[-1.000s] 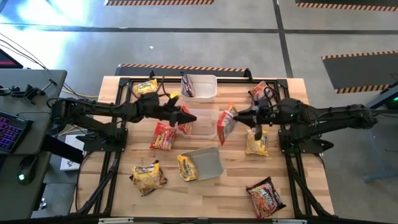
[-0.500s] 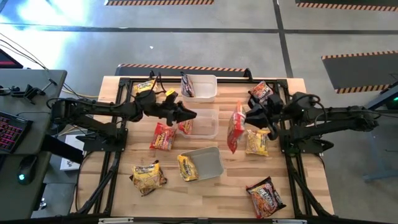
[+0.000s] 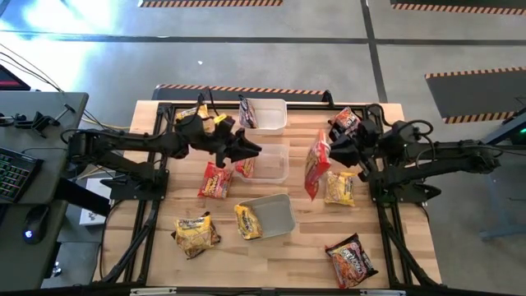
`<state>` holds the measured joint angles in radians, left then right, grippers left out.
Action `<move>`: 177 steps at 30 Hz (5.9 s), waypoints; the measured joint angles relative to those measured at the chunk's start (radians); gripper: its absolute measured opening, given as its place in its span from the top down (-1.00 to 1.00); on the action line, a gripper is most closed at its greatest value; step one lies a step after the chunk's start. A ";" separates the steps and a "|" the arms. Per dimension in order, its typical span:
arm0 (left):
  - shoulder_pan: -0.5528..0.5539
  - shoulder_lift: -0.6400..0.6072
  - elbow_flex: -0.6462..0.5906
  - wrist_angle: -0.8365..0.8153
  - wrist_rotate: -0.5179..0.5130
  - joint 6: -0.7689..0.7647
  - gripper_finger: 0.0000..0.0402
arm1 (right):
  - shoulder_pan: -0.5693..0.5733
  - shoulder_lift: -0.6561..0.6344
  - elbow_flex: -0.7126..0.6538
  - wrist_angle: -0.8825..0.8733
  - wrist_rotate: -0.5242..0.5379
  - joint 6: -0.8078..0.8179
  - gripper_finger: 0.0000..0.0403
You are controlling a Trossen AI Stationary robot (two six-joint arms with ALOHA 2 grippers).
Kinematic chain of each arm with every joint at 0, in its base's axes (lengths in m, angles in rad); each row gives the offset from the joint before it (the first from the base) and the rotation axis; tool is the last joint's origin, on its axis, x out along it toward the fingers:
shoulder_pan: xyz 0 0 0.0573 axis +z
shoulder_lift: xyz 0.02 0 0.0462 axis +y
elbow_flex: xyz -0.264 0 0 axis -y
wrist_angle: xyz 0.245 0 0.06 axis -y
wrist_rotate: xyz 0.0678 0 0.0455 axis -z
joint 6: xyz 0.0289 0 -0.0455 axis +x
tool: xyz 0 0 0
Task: Sort Maruchan noodles
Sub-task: Put the orange noodle pack into the transparent bin
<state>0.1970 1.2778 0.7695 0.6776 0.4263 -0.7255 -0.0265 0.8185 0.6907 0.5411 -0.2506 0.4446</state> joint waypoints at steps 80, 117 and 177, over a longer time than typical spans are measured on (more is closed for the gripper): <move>-0.023 0.028 0.536 -0.860 -0.517 1.262 0.99 | -0.006 0.171 0.513 -1.120 0.410 -0.042 -0.16; -0.294 0.169 0.536 -0.796 -0.879 2.173 1.00 | -0.484 0.567 0.756 -1.376 -0.636 -0.336 -0.17; -0.318 0.159 0.536 -0.522 -1.123 2.220 1.00 | -0.566 0.590 -0.016 0.838 -0.743 1.017 -0.17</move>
<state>-0.1207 1.4372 1.3060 0.1555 -0.6964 1.4940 -0.5928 1.4082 0.6750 1.3788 -0.9934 1.4620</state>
